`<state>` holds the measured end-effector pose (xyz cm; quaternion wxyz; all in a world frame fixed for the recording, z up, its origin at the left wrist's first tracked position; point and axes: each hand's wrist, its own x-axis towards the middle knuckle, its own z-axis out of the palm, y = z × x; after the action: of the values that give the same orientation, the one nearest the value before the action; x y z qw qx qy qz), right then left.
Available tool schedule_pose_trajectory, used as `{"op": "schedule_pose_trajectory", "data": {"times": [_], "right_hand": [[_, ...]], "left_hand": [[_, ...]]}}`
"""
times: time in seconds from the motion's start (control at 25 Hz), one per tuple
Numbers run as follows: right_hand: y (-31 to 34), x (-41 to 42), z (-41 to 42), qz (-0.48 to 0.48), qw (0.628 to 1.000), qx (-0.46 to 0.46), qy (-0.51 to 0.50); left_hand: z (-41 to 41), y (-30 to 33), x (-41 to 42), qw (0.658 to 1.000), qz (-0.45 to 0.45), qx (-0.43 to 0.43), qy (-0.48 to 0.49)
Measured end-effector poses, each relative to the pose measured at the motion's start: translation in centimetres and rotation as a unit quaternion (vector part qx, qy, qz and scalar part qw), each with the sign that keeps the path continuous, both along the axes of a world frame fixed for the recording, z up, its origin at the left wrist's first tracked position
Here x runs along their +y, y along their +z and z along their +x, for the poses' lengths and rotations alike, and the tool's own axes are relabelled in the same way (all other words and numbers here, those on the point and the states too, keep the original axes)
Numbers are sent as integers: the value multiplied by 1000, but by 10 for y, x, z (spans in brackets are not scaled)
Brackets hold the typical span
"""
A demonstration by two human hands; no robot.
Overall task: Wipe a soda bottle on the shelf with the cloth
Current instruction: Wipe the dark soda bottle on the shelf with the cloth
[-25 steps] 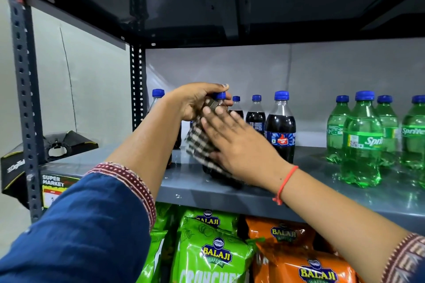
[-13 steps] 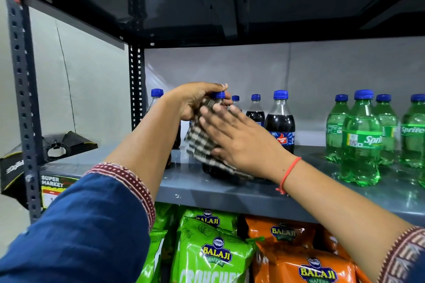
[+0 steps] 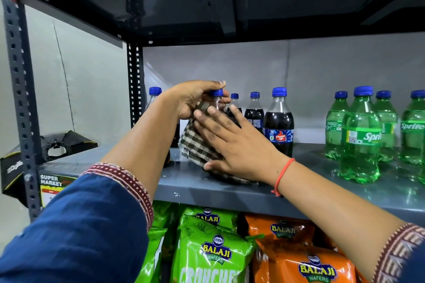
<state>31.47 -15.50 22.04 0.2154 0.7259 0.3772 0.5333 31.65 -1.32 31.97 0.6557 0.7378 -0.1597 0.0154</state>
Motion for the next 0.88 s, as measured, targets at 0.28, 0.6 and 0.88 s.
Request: {"op": "schedule_pose_trajectory", "data": {"times": [0.28,0.6,0.88], "right_hand": [[-13,-3,-18,-12,999,45,23],[-11,-41,-57,-12,995,45,87],[-3,-100,-65,67,996,55,13]], "left_hand": [[2,1,1,1000,14,-12,3],[-5,5,-4,985,94,-124,79],[-28,24,-85,917,118,-369,98]]}}
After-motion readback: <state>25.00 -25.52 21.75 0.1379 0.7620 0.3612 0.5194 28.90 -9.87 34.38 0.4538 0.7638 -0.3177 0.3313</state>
